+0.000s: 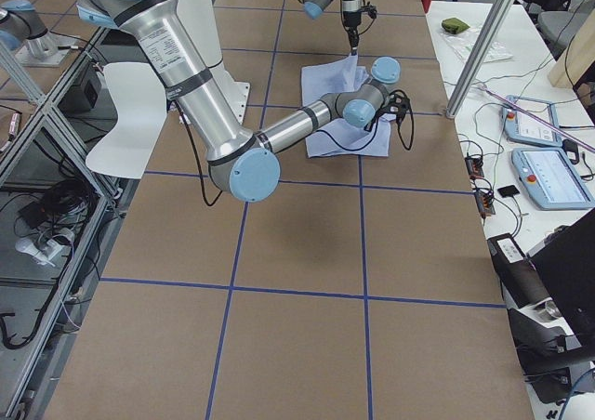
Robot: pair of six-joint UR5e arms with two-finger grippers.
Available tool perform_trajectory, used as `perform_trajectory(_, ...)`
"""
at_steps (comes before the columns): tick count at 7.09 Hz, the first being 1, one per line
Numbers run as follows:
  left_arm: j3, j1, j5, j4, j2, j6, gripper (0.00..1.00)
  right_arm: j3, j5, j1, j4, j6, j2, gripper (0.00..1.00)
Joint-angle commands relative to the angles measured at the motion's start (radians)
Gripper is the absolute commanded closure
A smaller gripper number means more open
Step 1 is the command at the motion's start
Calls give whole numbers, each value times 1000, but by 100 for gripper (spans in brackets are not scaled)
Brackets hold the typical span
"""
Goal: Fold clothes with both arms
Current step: 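Raise both grippers away from the folded shirt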
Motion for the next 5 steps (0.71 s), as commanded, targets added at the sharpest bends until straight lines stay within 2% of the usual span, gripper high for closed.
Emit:
perform_trajectory(1,93,-3,1,-64,-37,1,100,-65,-7,2,21,0,37,100)
perform_trajectory(5,158,-9,2,-115,-36,27,100,-108,-10,2,35,0,42,100)
